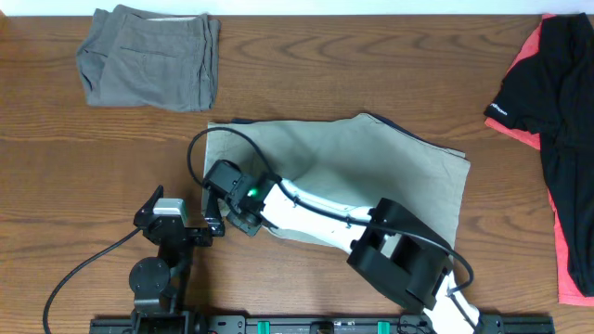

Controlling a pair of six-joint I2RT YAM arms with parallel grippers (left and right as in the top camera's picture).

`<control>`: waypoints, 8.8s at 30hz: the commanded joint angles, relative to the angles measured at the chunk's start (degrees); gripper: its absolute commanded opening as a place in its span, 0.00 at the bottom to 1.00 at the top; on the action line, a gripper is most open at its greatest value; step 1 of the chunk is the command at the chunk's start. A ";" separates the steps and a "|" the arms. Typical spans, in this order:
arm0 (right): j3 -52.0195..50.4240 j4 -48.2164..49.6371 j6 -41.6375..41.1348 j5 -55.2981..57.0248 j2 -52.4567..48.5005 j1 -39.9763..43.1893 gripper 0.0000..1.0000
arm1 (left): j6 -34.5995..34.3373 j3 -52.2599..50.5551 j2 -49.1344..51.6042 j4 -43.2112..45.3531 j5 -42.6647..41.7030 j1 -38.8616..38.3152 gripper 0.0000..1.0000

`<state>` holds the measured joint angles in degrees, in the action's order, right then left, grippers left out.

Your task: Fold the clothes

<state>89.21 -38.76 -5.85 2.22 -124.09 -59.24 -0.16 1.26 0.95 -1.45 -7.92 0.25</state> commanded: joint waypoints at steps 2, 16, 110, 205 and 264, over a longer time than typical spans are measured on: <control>-1.03 -0.81 -1.46 2.27 -3.08 3.78 0.01 | -0.48 -1.03 -0.66 -1.70 -1.66 -0.17 0.98; -0.92 -1.75 -2.67 2.27 3.93 5.60 0.01 | -0.48 -1.03 -0.66 -1.70 -1.66 -0.17 0.98; -0.83 -13.51 -9.27 22.62 61.05 48.61 0.01 | -0.48 -1.03 -0.66 -1.70 -1.66 -0.17 0.98; -18.84 -27.69 -23.04 7.39 31.85 84.46 0.99 | -0.48 -1.03 -0.66 -1.70 -1.66 -0.17 0.98; -9.07 -20.44 -20.90 5.60 23.10 100.87 0.02 | -0.48 -1.03 -0.66 -1.70 -1.66 -0.17 0.98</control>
<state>75.35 -57.54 -26.13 5.91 -103.63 41.12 -0.16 1.26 0.84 -1.39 -8.40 0.25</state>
